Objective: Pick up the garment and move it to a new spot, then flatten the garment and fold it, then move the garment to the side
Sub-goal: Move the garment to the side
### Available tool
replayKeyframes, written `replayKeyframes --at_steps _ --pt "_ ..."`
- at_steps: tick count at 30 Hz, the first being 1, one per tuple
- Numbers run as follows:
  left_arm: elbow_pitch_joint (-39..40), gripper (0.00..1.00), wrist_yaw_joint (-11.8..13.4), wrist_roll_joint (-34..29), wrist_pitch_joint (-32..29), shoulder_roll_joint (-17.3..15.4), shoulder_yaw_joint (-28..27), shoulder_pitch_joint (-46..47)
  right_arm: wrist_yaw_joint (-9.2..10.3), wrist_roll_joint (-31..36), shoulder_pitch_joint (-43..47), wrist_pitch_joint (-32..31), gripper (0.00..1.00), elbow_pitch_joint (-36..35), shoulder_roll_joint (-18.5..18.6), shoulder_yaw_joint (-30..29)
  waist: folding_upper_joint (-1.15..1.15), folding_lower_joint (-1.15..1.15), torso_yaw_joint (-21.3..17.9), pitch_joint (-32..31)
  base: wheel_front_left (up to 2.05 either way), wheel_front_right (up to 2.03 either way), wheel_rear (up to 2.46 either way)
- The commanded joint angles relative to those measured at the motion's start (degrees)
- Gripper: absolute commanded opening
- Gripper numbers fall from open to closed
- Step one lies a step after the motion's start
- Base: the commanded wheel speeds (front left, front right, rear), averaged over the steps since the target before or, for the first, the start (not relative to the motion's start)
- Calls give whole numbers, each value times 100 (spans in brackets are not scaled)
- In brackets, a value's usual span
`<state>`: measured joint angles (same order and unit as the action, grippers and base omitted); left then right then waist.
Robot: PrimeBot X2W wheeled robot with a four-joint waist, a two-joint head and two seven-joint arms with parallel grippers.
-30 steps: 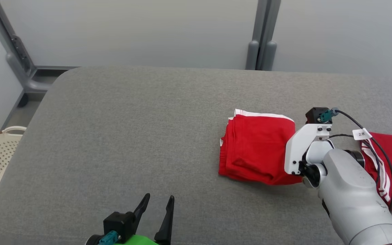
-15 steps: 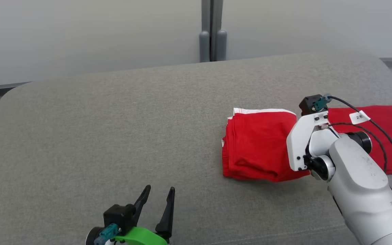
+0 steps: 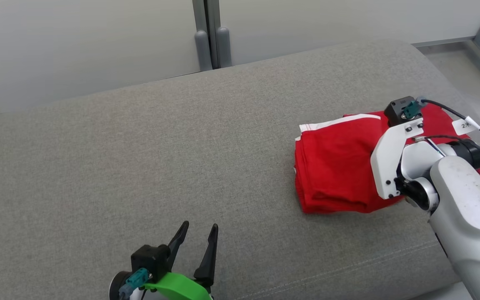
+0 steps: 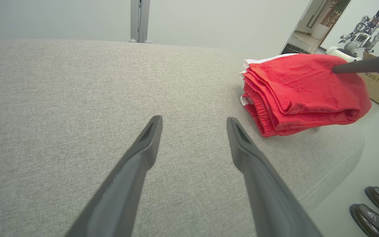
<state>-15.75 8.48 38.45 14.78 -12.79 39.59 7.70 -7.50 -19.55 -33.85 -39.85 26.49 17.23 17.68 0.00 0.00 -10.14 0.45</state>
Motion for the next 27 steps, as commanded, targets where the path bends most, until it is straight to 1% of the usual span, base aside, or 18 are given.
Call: replayKeyframes --at_steps 1,7,12,19,25,27 --pt "-31 100 -37 -47 43 -8 -22 64 2 11 64 -32 0 -59 48 -1 0 0 -23 8 0 0 0" --pt "-29 100 -25 -101 43 -21 -74 3 2 -50 -128 -205 0 -242 237 128 0 0 -98 22 0 0 0" --pt "-16 100 -46 -141 43 -26 -64 12 2 -78 -397 -113 0 -124 310 199 0 0 -177 92 0 0 0" --pt "-32 100 -84 -169 39 -53 -54 124 3 18 -804 314 0 376 240 273 0 0 -372 261 0 0 0" --pt "-9 100 -91 -214 -37 -120 -5 231 3 143 -1158 844 0 929 350 229 0 0 -403 479 0 0 0" --pt "1 100 -101 -220 -46 -157 -5 266 3 151 -1235 1001 0 1070 382 294 0 0 -387 528 0 0 0"
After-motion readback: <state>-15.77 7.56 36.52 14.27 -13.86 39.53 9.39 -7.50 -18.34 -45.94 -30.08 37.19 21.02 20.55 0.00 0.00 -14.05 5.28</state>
